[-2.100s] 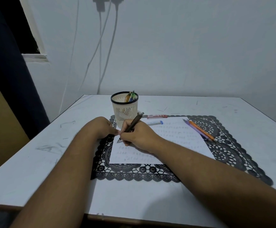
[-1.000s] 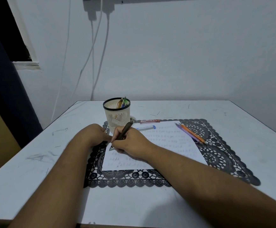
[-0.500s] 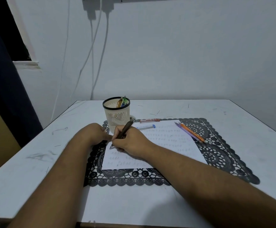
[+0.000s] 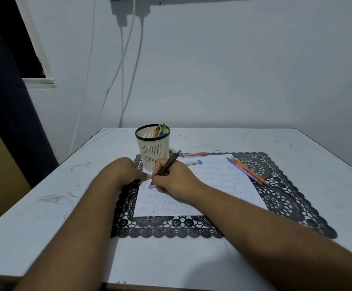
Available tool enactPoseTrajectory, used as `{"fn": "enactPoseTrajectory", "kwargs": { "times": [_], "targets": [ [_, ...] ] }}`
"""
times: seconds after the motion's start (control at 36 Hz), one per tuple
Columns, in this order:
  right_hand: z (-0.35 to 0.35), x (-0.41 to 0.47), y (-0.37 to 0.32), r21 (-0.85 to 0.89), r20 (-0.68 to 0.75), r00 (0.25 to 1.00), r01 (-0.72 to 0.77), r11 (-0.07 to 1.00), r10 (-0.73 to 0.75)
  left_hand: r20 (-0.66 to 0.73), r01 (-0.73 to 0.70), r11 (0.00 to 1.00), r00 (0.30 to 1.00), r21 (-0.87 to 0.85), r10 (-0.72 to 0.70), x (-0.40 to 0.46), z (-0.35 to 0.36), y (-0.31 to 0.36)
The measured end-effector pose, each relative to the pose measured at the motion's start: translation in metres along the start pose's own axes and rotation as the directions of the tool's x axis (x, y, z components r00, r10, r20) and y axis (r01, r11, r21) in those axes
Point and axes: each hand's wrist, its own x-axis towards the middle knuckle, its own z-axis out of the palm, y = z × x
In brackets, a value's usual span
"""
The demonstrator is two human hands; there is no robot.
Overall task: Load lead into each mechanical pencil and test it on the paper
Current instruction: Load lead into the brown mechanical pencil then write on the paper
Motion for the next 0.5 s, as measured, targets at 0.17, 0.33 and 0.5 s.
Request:
{"fn": "enactPoseTrajectory", "kwargs": {
  "times": [0.17,0.33,0.5],
  "targets": [
    [-0.0007,0.0000,-0.0005,0.021,0.008,1.000,-0.021,1.000,0.021,0.001,-0.004,1.000,1.000,-0.005,0.004,-0.0002,0.0004,0.0006],
    [0.0000,0.0002,-0.0014,0.011,0.040,0.999,-0.036,0.999,0.035,0.004,-0.002,1.000,1.000,0.008,0.002,0.0023,0.0007,-0.0026],
    [-0.0003,0.0021,-0.0016,-0.016,0.001,1.000,-0.024,1.000,0.025,-0.010,0.001,1.000,1.000,0.005,-0.001,0.0041,-0.0005,-0.0020]
  ]
}}
